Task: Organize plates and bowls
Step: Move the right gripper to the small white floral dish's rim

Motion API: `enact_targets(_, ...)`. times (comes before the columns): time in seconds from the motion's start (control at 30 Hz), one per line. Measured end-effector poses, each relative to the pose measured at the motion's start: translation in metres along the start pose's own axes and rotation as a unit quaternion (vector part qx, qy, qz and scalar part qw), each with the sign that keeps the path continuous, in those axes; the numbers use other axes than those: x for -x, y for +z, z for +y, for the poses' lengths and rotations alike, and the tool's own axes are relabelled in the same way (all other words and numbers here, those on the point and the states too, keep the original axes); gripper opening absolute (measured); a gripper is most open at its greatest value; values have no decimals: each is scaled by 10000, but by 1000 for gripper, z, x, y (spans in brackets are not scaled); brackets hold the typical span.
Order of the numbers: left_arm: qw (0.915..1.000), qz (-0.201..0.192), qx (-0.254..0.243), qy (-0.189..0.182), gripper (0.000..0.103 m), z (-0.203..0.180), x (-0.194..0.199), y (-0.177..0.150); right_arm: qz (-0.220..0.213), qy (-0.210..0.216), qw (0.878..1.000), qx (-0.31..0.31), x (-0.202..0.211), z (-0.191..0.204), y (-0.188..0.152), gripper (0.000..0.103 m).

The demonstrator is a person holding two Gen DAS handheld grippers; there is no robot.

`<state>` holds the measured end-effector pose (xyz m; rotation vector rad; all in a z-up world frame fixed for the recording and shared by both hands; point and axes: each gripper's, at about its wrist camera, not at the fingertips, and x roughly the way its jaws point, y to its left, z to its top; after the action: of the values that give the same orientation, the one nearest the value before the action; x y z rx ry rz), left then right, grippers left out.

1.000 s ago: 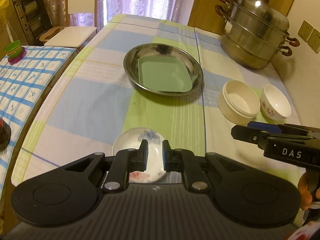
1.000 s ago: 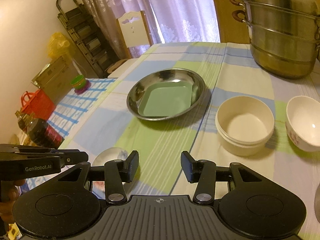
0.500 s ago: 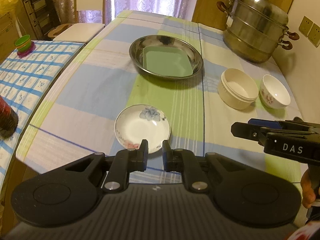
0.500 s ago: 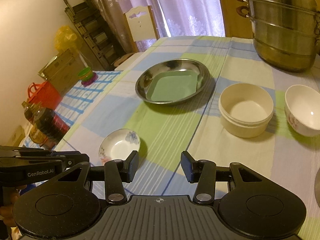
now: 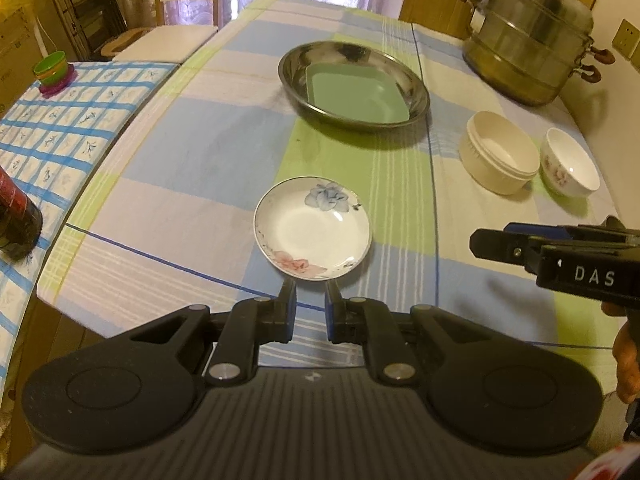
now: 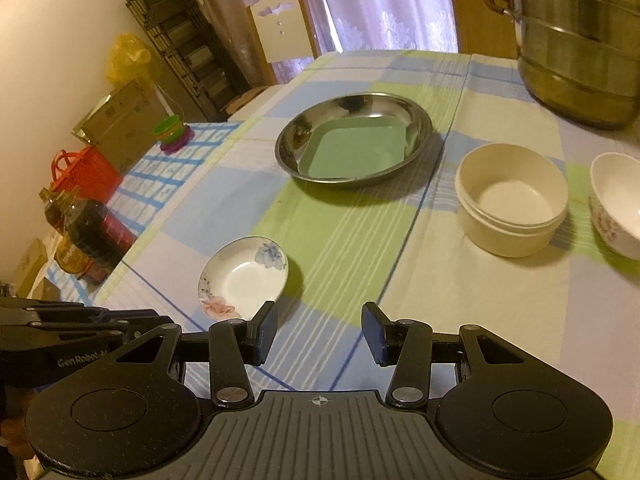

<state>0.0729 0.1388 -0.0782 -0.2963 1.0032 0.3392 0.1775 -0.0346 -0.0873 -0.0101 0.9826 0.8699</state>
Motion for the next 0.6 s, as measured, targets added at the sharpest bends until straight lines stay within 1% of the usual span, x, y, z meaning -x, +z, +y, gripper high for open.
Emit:
enact_targets(0.1,10000,89,-18,23,15,7,-10,4,55,-17,10000,-11,-10,4,3,47)
enact_targets(0.4,9997,239,-21,-54,16,26,-27,13,330,-48,9994,-102,-42,13,8,47)
enact_targets(0.6,9995,300,-14,-110,16,34,-34,18,446,-98,9989,-100,-55,19,9,47)
